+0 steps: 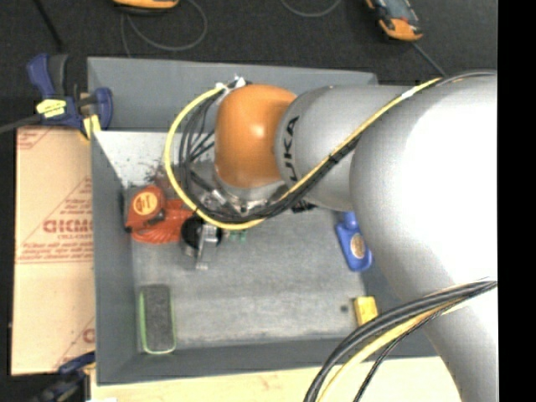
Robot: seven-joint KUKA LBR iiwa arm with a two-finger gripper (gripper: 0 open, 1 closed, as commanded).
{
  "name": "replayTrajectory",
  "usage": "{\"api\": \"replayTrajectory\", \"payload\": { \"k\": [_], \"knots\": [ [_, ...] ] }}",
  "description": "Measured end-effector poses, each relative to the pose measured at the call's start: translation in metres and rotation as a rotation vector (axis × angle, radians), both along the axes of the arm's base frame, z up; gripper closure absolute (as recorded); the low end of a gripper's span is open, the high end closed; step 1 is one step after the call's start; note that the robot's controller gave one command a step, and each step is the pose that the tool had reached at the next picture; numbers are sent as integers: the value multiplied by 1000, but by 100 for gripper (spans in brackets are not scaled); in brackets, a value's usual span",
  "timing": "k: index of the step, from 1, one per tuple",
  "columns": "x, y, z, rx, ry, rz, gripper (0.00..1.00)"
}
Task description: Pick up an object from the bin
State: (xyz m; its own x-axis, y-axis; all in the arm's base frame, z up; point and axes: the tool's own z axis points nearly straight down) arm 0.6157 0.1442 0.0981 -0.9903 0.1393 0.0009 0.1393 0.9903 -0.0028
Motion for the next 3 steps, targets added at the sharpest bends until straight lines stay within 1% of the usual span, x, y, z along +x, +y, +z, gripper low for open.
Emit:
{"api": "replayTrajectory", "payload": {
  "k": [1, 2, 3],
  "knots": [
    [1, 0, 16, 2, -4, -1, 100],
    [2, 0, 22, 3, -9, -1, 100],
    [2, 0, 27, 3, -6, -2, 100]
  ]
}}
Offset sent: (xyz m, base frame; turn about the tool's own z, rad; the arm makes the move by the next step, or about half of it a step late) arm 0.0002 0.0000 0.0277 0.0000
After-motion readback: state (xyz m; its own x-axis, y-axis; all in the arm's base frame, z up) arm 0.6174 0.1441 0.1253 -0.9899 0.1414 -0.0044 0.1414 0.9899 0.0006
